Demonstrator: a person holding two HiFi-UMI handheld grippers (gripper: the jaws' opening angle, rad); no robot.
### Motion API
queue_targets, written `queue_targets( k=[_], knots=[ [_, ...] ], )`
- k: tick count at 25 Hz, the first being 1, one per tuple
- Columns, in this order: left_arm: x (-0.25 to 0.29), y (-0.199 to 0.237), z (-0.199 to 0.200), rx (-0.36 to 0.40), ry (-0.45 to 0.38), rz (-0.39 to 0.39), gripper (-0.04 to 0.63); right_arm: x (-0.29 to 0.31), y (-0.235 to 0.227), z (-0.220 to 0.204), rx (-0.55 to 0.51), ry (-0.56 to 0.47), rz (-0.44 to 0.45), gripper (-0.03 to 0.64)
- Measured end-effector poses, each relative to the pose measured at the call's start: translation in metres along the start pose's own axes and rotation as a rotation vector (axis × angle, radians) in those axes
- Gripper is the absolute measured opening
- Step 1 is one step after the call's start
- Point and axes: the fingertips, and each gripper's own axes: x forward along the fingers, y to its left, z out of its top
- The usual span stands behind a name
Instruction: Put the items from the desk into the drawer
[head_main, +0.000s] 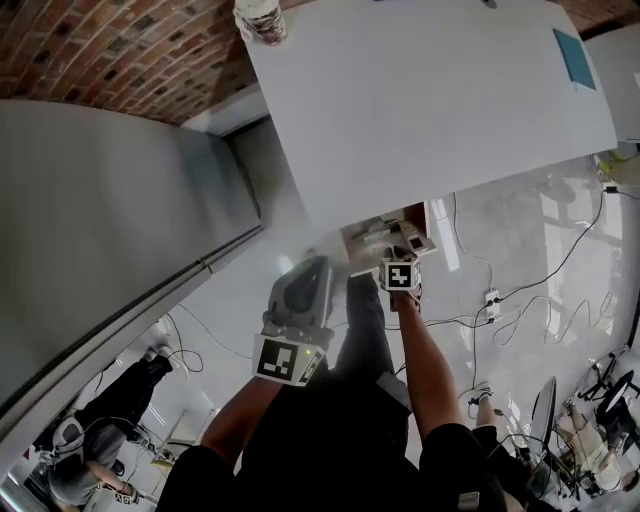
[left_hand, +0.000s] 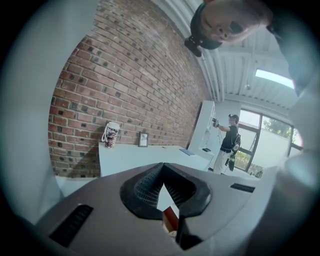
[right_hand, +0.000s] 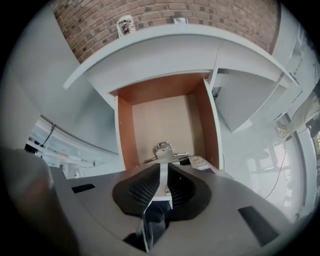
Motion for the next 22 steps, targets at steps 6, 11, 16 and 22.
queue_targets(
  k=[6,11,16,22],
  knots=[
    [-0.008,-0.001,0.032,0.021,-0.057,-0.006,0.002,-0.059,0.002,0.048,0.039,-0.141,0.009,0.002],
    [-0.027,-0.005,0.057,0.019,-0.089,-0.012,0.002,-0.136,0.014,0.091,0.06,-0.314,0.032,0.0],
    [-0.034,-0.008,0.078,0.025,-0.12,-0.029,0.002,-0.224,0.026,0.139,0.018,-0.515,0.042,0.0],
    [-0.042,-0.018,0.1,0.051,-0.15,-0.057,0.002,-0.324,0.039,0.172,0.012,-0.751,0.034,0.0]
  ],
)
